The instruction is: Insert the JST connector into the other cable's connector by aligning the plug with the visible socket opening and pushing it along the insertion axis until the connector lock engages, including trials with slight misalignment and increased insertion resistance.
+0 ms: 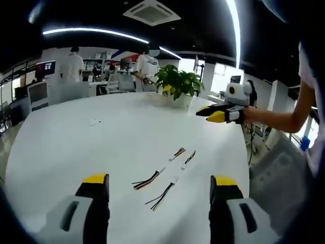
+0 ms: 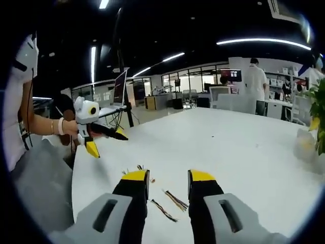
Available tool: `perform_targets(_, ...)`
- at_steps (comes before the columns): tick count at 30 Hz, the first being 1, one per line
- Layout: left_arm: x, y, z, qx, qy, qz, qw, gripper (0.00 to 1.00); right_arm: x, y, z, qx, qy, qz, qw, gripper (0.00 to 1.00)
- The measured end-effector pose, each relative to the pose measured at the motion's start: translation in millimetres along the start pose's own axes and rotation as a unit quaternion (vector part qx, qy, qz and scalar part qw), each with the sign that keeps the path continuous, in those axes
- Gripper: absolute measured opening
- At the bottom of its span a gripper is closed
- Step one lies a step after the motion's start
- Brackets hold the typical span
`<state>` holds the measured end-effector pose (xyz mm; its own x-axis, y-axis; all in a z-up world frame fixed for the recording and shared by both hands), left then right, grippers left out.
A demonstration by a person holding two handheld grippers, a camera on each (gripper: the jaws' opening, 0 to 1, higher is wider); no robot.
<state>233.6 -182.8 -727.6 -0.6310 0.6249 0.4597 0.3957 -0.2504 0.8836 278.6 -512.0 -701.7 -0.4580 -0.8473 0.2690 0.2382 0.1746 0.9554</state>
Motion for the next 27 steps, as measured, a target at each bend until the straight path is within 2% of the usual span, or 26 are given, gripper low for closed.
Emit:
perform_targets(4, 0.7, -5.5, 1.3, -0.005, -0.002, 0.015, 0.9999, 0.72, -1.6, -3.0, -5.3, 0.001, 0.005, 0.005, 1.0, 0.3)
perform_targets(5, 1.1, -6.1, 1.4, -0.003, -0.005, 0.017, 0.9998, 0.69, -2.2, -4.3, -6.7, -0.011, 0.007, 0.001, 0.9999, 0.3)
perform_targets(14, -2.9, -2.0, 5.2, 0.01, -0.012, 0.001, 0.9999, 0.58, -12.8, -9.8, -8.3, -0.012, 0.026, 0.004, 0.9996, 0.24)
perform_targets(21, -12.9, 0.4, 7.1, 0.017, -0.017, -0.008, 0.9997, 0.55, -20.8, -12.0, -3.7, -0.007, 0.04, 0.014, 0.9991, 0.16)
perform_targets(24, -18.0, 1.1, 7.7, 0.048, -0.03, -0.015, 0.9983, 0.54, -23.1, -12.7, -5.7, -0.006, 0.039, 0.016, 0.9991, 0.16)
perform_targets(27, -20.2, 2.2, 10.8, 0.054, -0.034, -0.021, 0.9978, 0.53, -23.8, -12.1, -4.2, -0.004, 0.042, 0.017, 0.999, 0.14)
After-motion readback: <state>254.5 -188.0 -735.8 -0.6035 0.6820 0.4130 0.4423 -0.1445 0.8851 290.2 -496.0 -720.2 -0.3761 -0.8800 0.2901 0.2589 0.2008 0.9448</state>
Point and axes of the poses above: the point that each gripper's makers call its tool centre point, and the gripper's own axes: x roughly backward along the fingers, z roughly to its left, y roughly out of its top, the point moved 9 cm from there along x, roughly backward along the fingers, and after that the axes turned 5 degrees about y, right-handed, at the moved point
